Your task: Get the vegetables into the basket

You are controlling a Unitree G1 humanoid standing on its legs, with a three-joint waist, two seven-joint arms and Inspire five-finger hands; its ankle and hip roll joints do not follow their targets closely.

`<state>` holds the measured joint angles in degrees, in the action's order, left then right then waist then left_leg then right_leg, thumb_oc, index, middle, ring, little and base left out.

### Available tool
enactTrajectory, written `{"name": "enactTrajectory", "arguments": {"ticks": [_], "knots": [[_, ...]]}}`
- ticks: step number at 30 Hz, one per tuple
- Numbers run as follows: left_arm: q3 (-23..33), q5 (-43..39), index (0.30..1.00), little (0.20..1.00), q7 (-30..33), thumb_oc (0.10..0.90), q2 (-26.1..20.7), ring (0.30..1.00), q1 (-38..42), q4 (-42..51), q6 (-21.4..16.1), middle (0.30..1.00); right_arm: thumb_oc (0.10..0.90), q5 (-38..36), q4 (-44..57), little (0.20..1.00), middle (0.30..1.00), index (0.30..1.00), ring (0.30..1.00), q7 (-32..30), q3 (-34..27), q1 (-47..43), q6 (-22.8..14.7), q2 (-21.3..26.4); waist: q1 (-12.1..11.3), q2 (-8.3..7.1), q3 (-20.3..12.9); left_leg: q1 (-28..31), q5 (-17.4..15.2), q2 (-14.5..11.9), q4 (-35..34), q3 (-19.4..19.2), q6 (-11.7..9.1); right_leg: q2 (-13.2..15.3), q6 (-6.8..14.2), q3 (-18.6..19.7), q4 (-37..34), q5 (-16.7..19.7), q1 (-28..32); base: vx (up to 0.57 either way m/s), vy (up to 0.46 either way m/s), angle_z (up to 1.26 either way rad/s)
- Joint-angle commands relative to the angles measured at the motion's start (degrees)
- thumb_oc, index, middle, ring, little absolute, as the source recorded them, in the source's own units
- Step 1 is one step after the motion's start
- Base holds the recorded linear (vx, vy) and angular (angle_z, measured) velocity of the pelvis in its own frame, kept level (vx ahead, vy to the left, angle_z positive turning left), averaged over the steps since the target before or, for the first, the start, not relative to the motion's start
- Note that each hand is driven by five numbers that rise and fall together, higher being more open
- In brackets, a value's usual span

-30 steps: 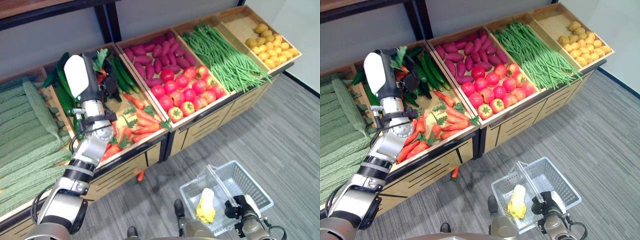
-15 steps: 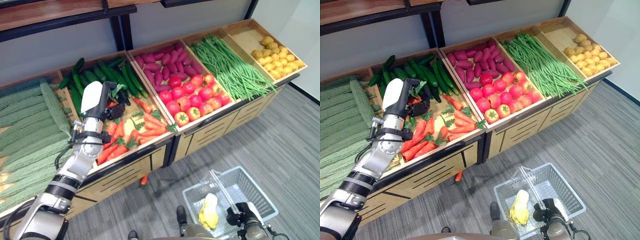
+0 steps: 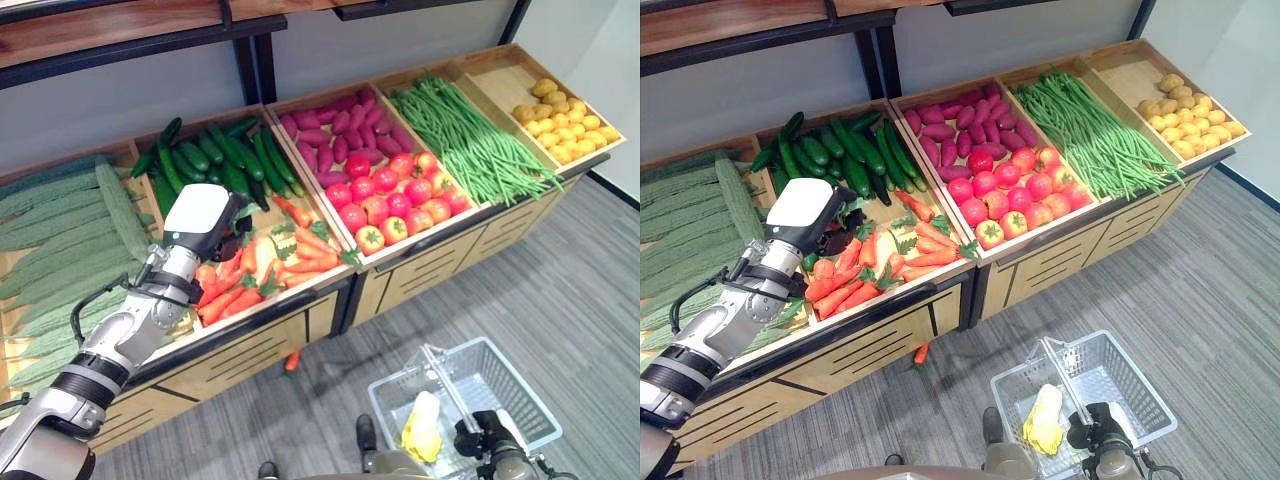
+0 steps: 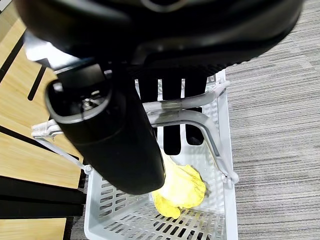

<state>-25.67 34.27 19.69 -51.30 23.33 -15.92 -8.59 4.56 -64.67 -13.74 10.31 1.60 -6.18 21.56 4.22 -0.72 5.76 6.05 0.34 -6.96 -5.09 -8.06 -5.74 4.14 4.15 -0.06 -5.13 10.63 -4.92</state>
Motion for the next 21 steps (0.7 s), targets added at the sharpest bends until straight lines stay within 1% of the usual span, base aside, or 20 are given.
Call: {"name": "enactTrajectory", "arguments": {"ticks": [1,8,11,16,18,19,21], "knots": [[-0.06,3.03,0.300,0.300,3.53,0.400,-2.25,0.300,11.41,-0.68,-1.34,0.300,0.400,-0.65,0.98,0.300,0.300,0.300,0.300,-1.83,-1.25,-1.21,-4.77,3.05,0.88,-0.97,-3.66,-2.16,-0.74,0.30,0.09,2.19,0.00,5.72,7.15,-2.02,0.13,-4.18,3.06,0.00,0.000,0.00],[0.50,2.98,0.300,0.300,2.78,0.400,-2.69,0.300,9.52,0.90,-2.08,0.300,0.400,-0.28,1.28,0.300,0.300,0.300,0.300,-1.91,-1.79,-0.72,-4.63,3.32,1.07,-1.11,-3.49,-1.39,-1.07,0.47,0.09,1.54,0.28,5.66,7.28,-1.50,0.13,-4.13,3.23,0.00,0.000,0.00],[1.11,2.41,0.300,0.300,2.13,0.400,-3.59,0.300,8.65,2.19,-2.72,0.300,0.400,-0.42,1.33,0.300,0.300,0.300,0.300,-1.72,-2.11,-0.83,-4.57,3.44,0.91,-1.43,-3.40,-0.95,-1.32,0.68,0.09,1.28,0.58,5.74,7.44,-1.25,0.13,-4.08,3.37,0.02,0.038,-0.02],[2.66,1.17,0.300,0.300,1.51,0.400,-5.67,0.300,6.77,6.37,-4.09,0.300,0.400,-0.48,1.87,0.300,0.300,0.300,0.300,-1.33,-2.69,-0.81,-4.32,3.31,0.71,-2.39,-2.93,-0.08,-1.85,1.46,0.37,0.43,1.60,6.33,7.88,-0.17,0.13,-3.50,3.39,0.00,0.067,-0.06],[2.69,0.55,0.300,0.300,1.02,0.400,-6.40,0.300,6.64,8.78,-4.93,0.300,0.400,-0.41,2.09,0.300,0.300,0.300,0.300,-1.20,-2.88,-0.88,-4.16,3.44,0.59,-2.97,-2.21,-0.92,-2.94,2.11,2.92,0.23,2.27,7.02,8.07,0.38,0.68,-3.08,3.21,-0.05,0.121,-0.10],[2.21,-0.11,0.300,0.300,0.31,0.400,-7.01,0.300,7.01,11.00,-5.79,0.300,0.400,-0.35,2.18,0.300,0.300,0.300,0.300,-1.13,-3.15,-0.56,-4.13,3.39,0.59,-3.51,-1.57,-2.05,-4.02,2.89,4.99,0.26,2.94,7.76,8.44,0.90,1.59,-2.81,2.67,-0.05,0.112,-0.19],[1.70,-0.40,0.300,0.300,-0.26,0.400,-7.43,0.300,7.46,12.67,-6.25,0.300,0.400,-0.31,1.92,0.300,0.300,0.300,0.300,-1.05,-3.40,-0.45,-3.97,3.34,0.65,-3.64,-1.37,-2.33,-4.39,3.35,5.43,0.28,3.31,8.17,8.70,1.09,2.17,-2.55,2.23,-0.05,0.160,-0.16]]}}
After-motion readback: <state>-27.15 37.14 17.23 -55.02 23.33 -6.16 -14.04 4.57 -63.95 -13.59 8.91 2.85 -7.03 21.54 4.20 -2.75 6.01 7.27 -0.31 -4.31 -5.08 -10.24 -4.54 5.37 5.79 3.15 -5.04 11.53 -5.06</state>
